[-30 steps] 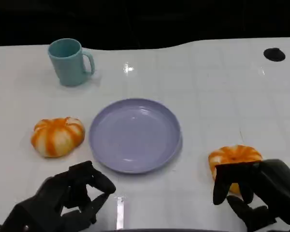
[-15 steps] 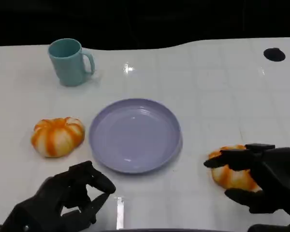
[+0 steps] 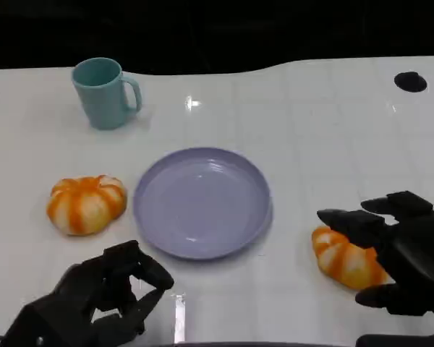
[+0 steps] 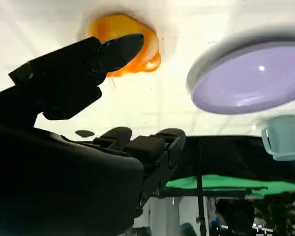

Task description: Grasp the bread from the table and place it into the plate.

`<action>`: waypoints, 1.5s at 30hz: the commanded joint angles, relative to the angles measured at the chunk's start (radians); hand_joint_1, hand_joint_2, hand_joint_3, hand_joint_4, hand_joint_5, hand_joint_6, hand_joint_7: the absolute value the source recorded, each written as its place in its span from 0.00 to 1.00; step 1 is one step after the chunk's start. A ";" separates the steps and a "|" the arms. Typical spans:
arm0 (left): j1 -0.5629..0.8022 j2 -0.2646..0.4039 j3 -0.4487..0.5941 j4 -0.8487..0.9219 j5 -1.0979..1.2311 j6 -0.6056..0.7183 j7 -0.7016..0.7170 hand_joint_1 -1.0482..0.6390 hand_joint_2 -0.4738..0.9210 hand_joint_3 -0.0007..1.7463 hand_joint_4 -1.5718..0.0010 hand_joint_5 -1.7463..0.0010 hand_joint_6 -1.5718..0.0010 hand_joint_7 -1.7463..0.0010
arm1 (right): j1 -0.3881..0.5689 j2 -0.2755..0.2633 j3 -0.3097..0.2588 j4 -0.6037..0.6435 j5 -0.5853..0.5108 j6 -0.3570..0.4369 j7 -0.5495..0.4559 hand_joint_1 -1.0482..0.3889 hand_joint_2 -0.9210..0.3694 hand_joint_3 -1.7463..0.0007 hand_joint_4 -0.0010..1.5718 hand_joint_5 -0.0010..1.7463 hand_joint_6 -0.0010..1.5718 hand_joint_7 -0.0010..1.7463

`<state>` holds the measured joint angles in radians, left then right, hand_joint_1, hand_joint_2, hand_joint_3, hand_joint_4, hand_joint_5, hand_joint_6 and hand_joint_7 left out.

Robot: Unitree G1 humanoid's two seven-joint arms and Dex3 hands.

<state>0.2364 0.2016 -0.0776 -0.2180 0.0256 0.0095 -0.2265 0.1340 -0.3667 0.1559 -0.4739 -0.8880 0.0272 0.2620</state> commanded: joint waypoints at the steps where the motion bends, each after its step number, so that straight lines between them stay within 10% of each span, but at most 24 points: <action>1: 0.000 0.006 -0.002 -0.016 0.010 0.009 0.001 0.43 0.96 0.31 0.54 0.00 0.60 0.28 | -0.031 -0.018 0.019 0.044 -0.036 0.032 0.032 0.43 0.12 0.99 0.01 0.33 0.23 0.00; 27: 0.011 0.003 -0.009 -0.063 0.013 0.042 0.002 0.43 0.97 0.31 0.53 0.00 0.61 0.27 | -0.396 0.070 0.198 0.682 -0.028 0.173 -0.006 0.37 0.00 0.98 0.09 0.19 0.23 0.01; 33: 0.015 -0.001 -0.011 -0.076 0.014 0.053 0.006 0.44 0.97 0.31 0.54 0.00 0.61 0.26 | -0.461 0.131 0.188 0.808 0.049 0.199 -0.085 0.36 0.00 0.91 0.20 0.18 0.32 0.03; 35: 0.015 0.000 -0.011 -0.076 0.017 0.050 0.008 0.44 0.97 0.31 0.54 0.00 0.61 0.27 | -0.471 0.160 0.154 0.857 0.107 0.151 -0.199 0.44 0.00 0.93 0.39 0.18 0.46 0.05; 38: 0.015 -0.001 -0.011 -0.076 0.018 0.049 0.008 0.43 0.97 0.31 0.53 0.00 0.61 0.27 | -0.486 0.173 0.117 0.933 0.185 0.019 -0.373 0.62 0.04 0.86 0.56 0.49 0.71 0.15; 40: 0.014 -0.002 -0.011 -0.079 0.018 0.056 0.009 0.43 0.97 0.31 0.53 0.00 0.60 0.27 | -0.500 0.168 0.117 0.963 0.204 -0.030 -0.430 0.66 0.25 0.52 0.55 0.88 0.71 0.33; 43: 0.013 -0.004 -0.011 -0.081 0.015 0.063 0.009 0.44 0.97 0.31 0.54 0.00 0.61 0.27 | -0.515 0.157 0.120 0.975 0.224 -0.087 -0.470 0.66 0.35 0.38 0.58 0.99 0.55 0.78; 45: 0.013 -0.006 -0.011 -0.082 0.013 0.066 0.008 0.44 0.97 0.31 0.54 0.00 0.61 0.27 | -0.520 0.152 0.124 0.984 0.230 -0.105 -0.482 0.66 0.37 0.36 0.59 1.00 0.51 0.85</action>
<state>0.2457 0.1950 -0.0916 -0.2879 0.0355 0.0661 -0.2258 -0.3705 -0.1935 0.2833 0.4953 -0.6747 -0.0499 -0.1966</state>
